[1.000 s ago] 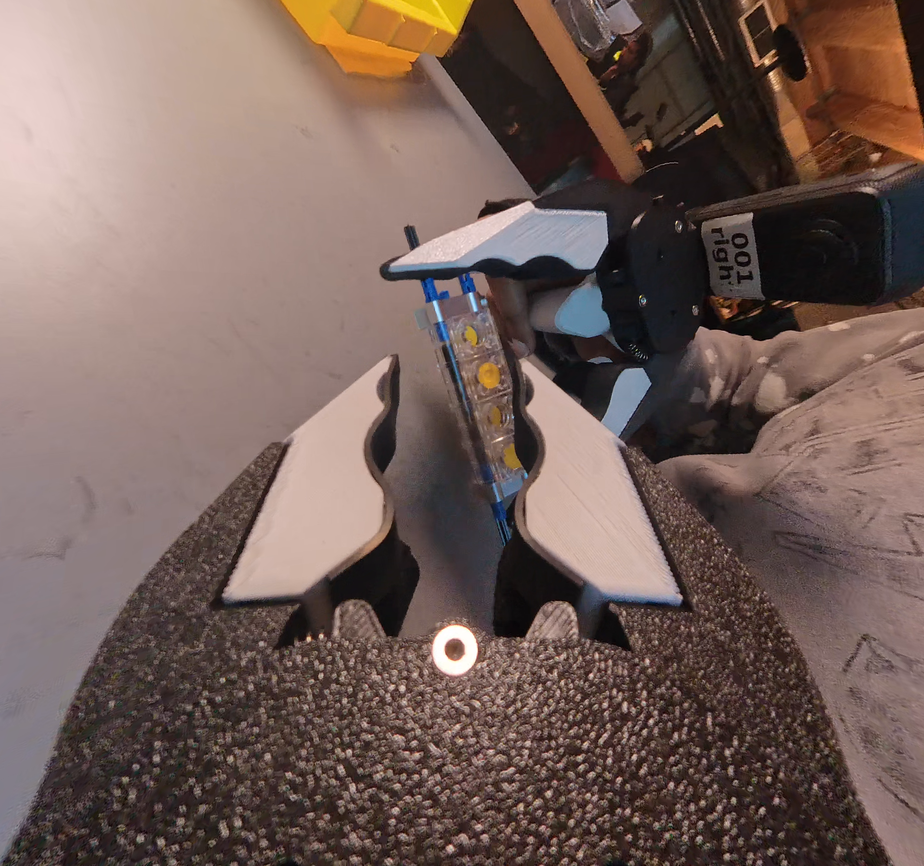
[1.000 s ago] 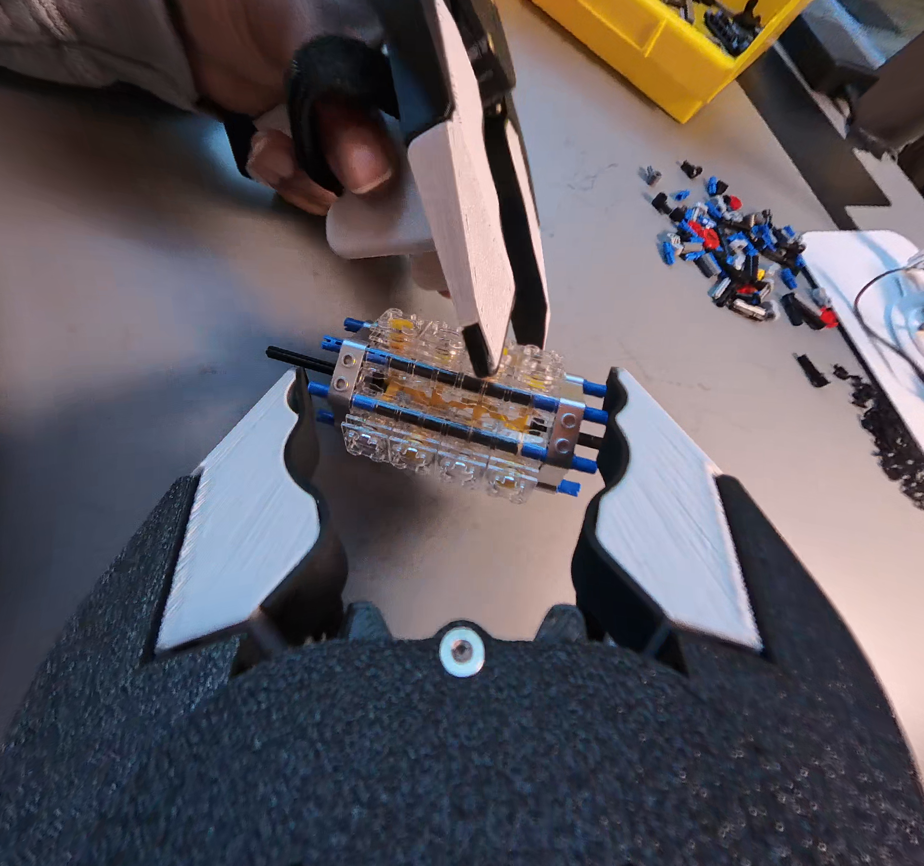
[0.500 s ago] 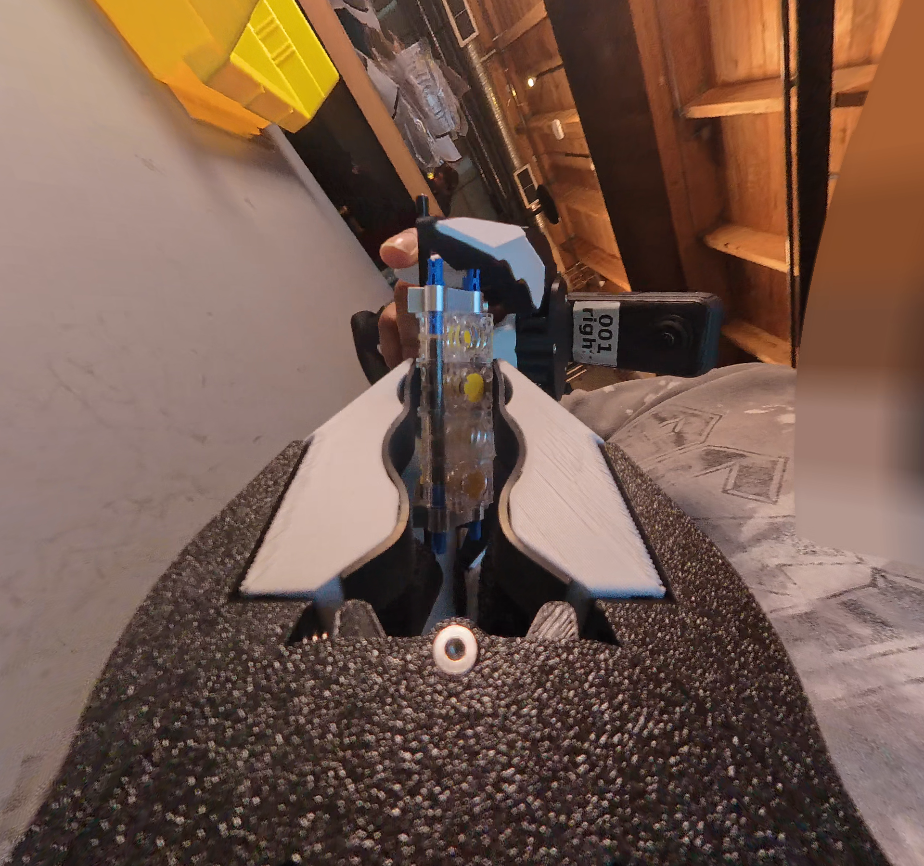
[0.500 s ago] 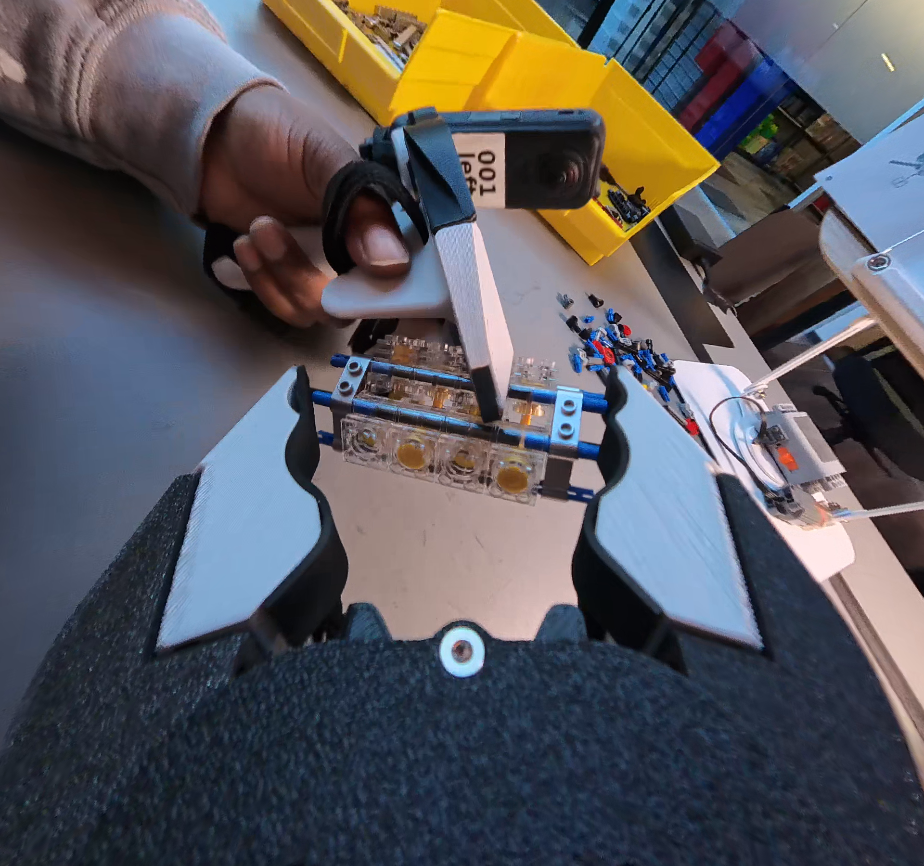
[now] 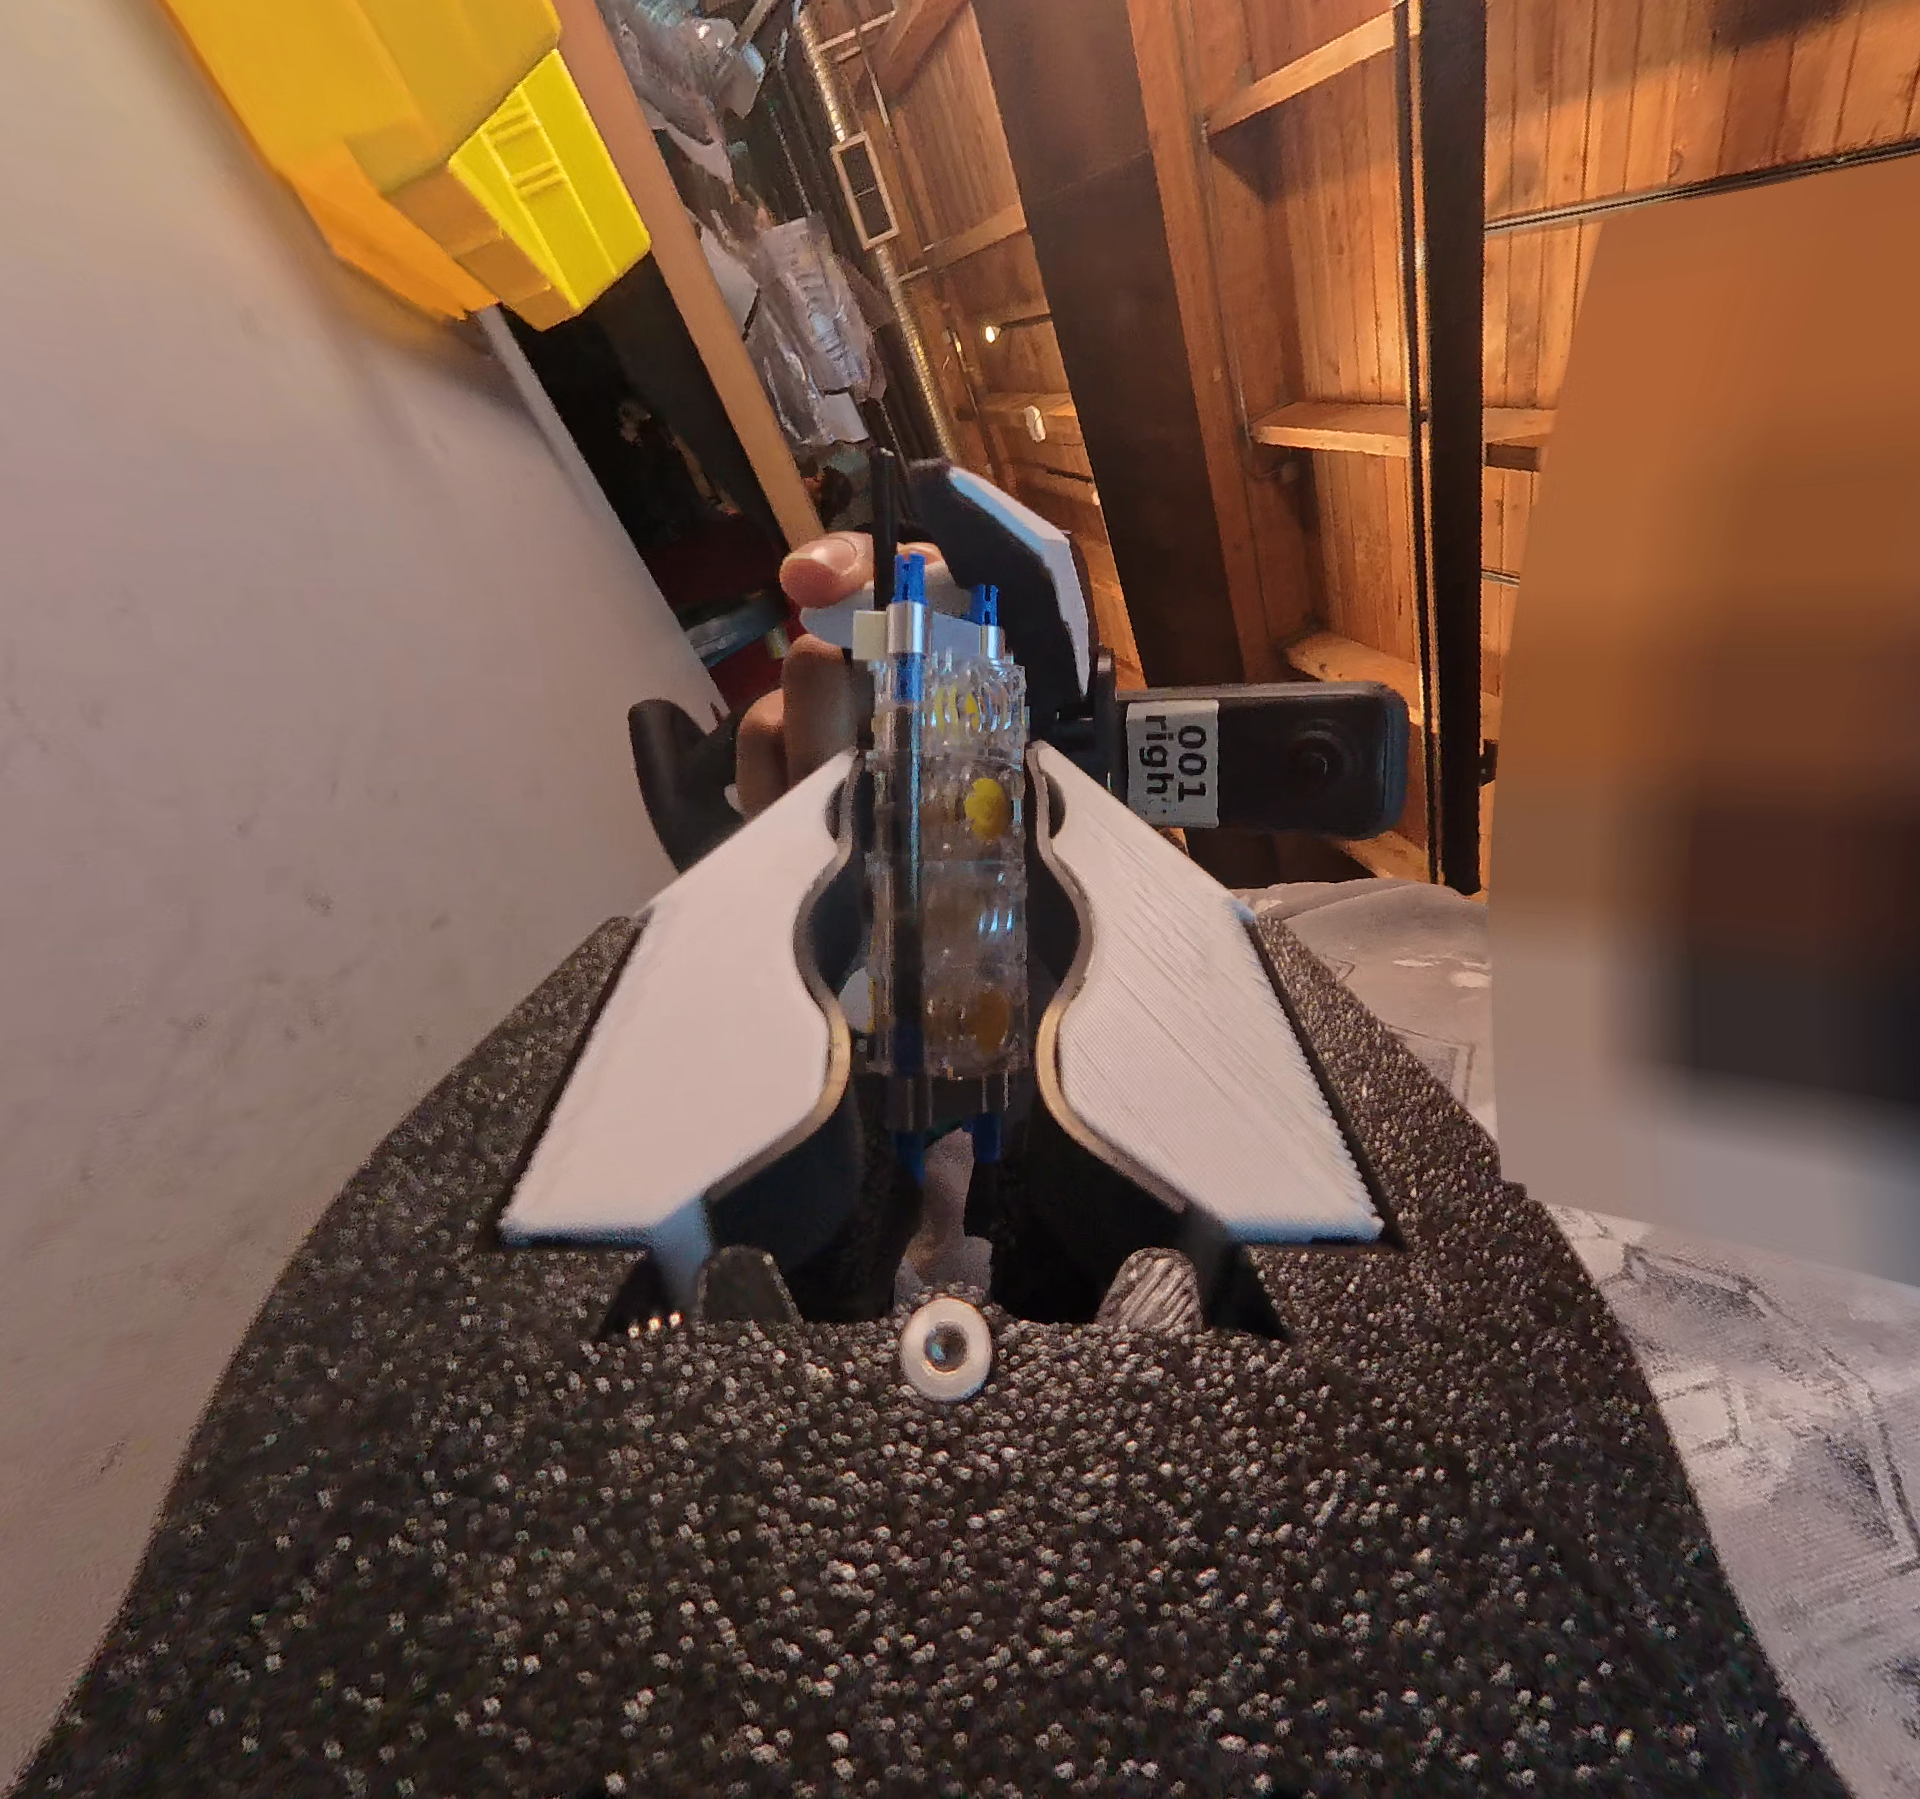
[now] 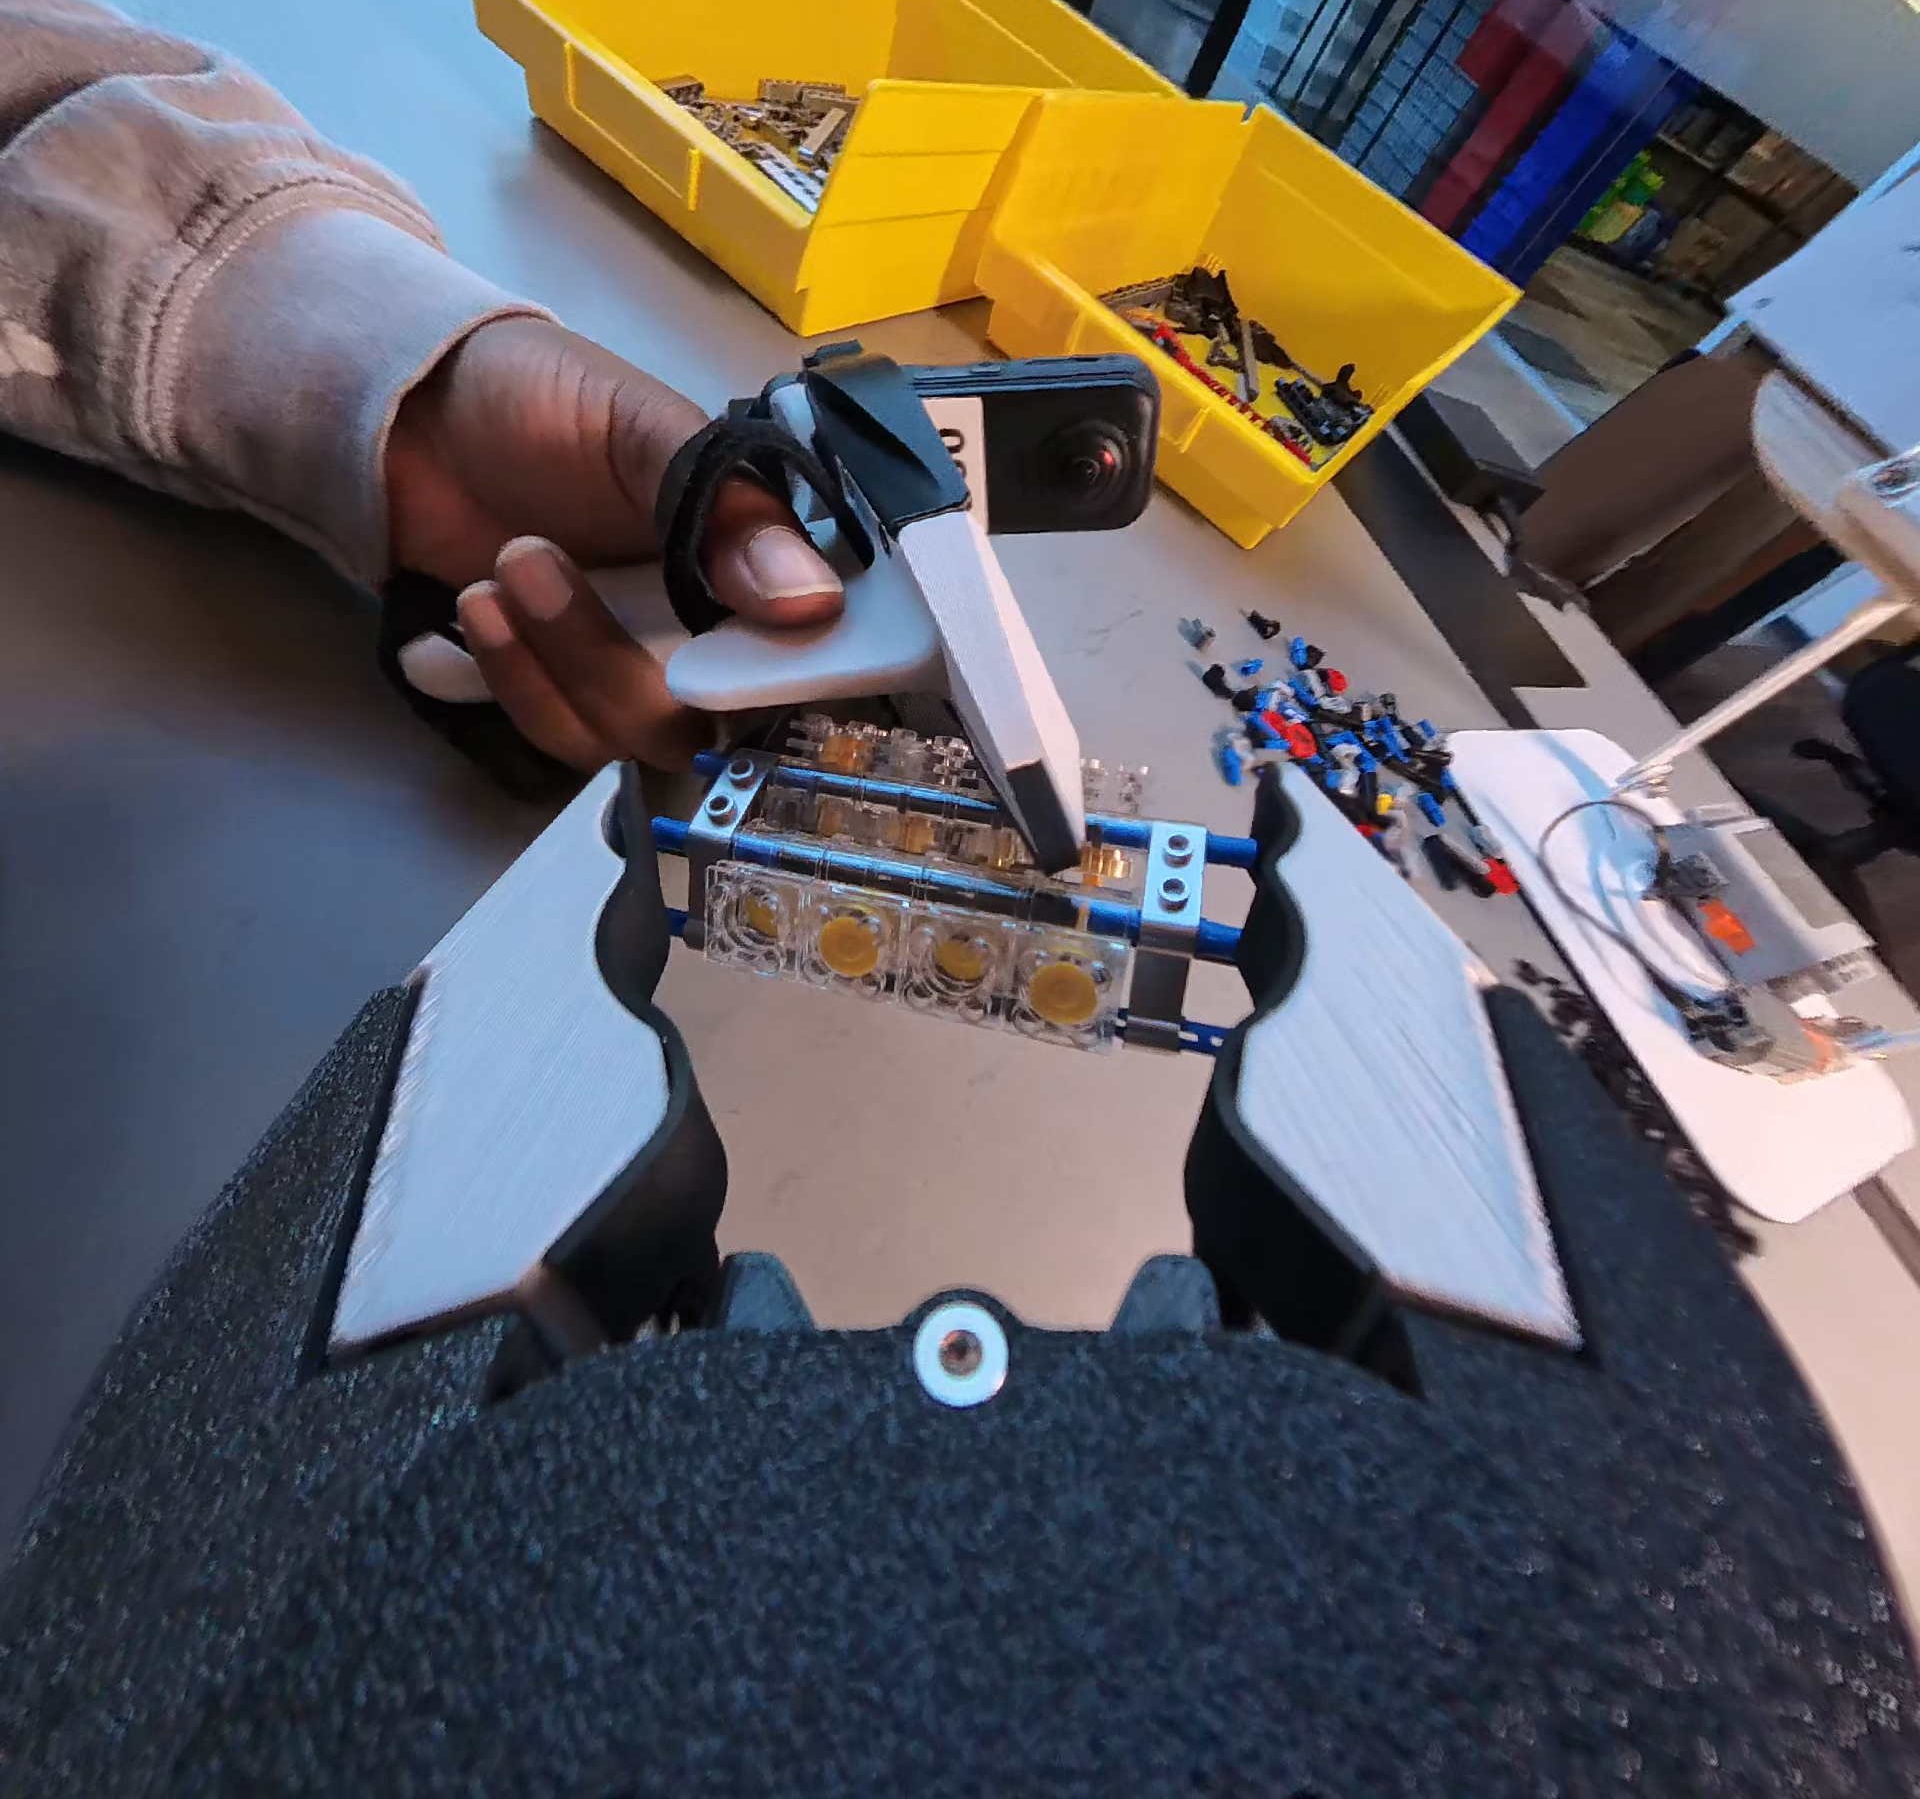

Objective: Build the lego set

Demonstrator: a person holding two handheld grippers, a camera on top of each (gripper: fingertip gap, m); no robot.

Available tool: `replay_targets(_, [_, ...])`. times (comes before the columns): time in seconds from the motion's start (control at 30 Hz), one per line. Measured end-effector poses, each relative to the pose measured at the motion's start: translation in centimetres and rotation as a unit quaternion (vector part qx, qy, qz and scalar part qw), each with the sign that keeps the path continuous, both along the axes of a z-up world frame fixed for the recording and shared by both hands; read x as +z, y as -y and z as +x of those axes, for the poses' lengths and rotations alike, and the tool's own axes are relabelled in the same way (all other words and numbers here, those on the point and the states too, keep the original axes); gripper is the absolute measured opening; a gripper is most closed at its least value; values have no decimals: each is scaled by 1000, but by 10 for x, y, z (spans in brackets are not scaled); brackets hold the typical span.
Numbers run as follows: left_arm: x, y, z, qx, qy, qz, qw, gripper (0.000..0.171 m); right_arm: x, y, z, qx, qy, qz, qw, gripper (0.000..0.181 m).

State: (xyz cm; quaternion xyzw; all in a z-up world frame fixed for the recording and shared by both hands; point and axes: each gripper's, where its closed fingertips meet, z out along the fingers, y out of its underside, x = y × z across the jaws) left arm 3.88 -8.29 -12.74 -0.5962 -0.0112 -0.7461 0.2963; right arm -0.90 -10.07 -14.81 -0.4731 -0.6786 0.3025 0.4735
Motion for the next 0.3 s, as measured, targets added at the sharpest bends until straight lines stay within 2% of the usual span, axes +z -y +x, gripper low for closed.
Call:
replay_targets(0.07, [12, -3, -4, 9, 26, 15, 1000, 25, 15, -4, -3, -15, -20, 34, 999, 107])
replay_targets(0.13, [19, -9, -16, 34, 65, 10, 997, 25, 42, -13, -1, -41, -69, 51, 995, 117])
replay_targets(0.2, [22, -12, -28, 49, 105, -1, 993, 25, 55, -20, 6, -61, -93, 36, 993, 120])
replay_targets(0.3, [26, -10, -27, 40, 131, -6, 991, 25, 39, -12, 6, -54, -86, 5, 995, 114])
